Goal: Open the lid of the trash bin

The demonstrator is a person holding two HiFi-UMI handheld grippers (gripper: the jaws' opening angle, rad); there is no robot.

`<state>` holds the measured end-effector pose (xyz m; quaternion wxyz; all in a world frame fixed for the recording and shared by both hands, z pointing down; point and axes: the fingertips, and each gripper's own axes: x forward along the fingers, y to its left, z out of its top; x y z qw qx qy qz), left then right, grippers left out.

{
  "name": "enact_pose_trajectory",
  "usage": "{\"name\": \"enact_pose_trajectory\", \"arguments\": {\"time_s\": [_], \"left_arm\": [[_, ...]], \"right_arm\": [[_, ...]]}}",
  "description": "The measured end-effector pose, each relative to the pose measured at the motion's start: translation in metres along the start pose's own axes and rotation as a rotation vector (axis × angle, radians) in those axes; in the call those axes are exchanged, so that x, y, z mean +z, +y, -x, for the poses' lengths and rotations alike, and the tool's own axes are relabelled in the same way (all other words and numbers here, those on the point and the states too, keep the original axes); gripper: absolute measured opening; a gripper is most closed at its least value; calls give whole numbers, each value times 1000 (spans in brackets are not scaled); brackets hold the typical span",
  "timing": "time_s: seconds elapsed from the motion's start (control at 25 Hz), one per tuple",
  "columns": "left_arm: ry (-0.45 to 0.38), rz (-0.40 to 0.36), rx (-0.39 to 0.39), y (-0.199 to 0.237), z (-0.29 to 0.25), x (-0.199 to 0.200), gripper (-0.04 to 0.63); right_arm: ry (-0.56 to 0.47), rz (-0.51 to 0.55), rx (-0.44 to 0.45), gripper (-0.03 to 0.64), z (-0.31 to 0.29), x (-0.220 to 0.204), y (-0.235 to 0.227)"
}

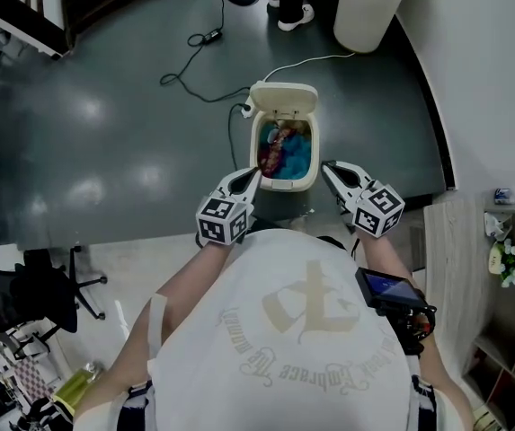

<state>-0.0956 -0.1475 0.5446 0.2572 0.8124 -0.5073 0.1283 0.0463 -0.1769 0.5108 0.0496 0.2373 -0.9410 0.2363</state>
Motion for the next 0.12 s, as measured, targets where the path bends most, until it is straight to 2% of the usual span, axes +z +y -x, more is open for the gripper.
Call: {"name": "enact_pose_trajectory", "arguments": {"time_s": [0.12], "left_arm": [[5,4,3,-1,2,-4,15]], "right_arm": [[2,-3,2,4,0,-4,3]]}}
